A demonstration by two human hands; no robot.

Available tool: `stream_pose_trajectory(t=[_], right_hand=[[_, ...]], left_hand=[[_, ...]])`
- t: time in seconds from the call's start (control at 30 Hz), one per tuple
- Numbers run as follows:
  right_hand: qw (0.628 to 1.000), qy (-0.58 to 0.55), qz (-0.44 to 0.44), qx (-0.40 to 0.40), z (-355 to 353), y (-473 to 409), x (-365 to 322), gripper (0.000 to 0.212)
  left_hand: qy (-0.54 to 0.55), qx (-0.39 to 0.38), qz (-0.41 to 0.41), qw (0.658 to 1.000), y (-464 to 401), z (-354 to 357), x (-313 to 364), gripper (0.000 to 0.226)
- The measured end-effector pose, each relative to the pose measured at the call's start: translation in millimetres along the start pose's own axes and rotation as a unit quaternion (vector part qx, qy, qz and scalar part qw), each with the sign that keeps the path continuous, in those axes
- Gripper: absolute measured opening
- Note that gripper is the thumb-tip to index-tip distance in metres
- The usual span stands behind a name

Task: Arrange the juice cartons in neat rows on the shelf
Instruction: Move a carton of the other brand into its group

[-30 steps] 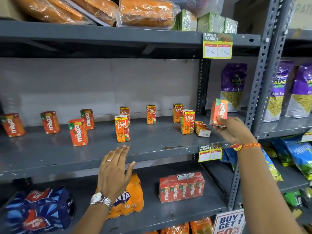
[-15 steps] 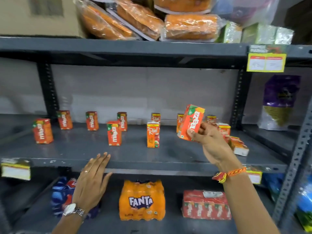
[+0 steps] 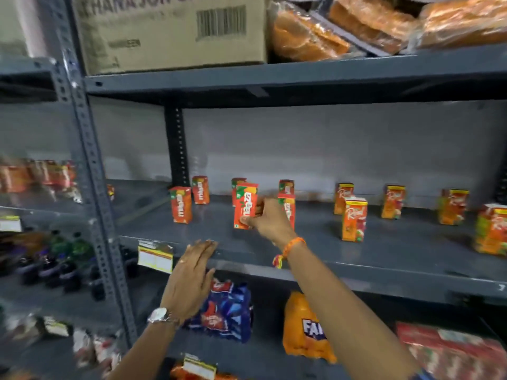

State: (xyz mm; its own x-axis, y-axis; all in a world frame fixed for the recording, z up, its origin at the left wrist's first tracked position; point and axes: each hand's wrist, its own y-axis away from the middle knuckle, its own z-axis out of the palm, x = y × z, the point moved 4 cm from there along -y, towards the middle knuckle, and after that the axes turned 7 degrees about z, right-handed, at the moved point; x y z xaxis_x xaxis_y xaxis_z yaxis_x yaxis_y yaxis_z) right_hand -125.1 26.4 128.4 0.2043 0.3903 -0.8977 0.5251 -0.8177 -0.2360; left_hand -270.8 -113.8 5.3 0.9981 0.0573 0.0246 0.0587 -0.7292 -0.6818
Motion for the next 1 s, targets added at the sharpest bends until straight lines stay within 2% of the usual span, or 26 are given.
stream_pose_trajectory(t=[0.27, 0.5, 0.63, 0.73, 0.8, 0.87, 1.0], right_hand=[[0.993, 0.108, 0.043, 0.011, 52, -46, 17, 0.055], [0.989, 0.136, 0.050, 0.008, 56, -44, 18, 0.058], [0.987, 0.150, 0.055, 0.006, 46, -41, 16, 0.048], [0.989, 0.141, 0.046, 0.004, 22, -30, 15, 0.040], [0.997, 0.064, 0.053, 0.007, -5, -19, 10, 0.025], [0.997, 0.003, 0.053, 0.053, -45, -4, 7, 0.022], [0.993, -0.027, -0.001, 0.116, -148, 35, 11, 0.021]], left_hand=[[0.039, 0.006, -0.002, 0.999, 1, 7, -6, 0.057], [0.046, 0.033, -0.009, 0.998, 1, 11, -5, 0.054], [0.021, 0.042, -0.014, 0.999, 0, 13, 0, 0.052], [-0.004, 0.052, -0.032, 0.998, -5, 18, 10, 0.053], [-0.004, 0.060, -0.025, 0.998, -11, 23, 23, 0.054], [-0.004, 0.060, 0.008, 0.998, -20, 31, 45, 0.057], [0.014, 0.053, 0.041, 0.998, -38, 46, 99, 0.062]])
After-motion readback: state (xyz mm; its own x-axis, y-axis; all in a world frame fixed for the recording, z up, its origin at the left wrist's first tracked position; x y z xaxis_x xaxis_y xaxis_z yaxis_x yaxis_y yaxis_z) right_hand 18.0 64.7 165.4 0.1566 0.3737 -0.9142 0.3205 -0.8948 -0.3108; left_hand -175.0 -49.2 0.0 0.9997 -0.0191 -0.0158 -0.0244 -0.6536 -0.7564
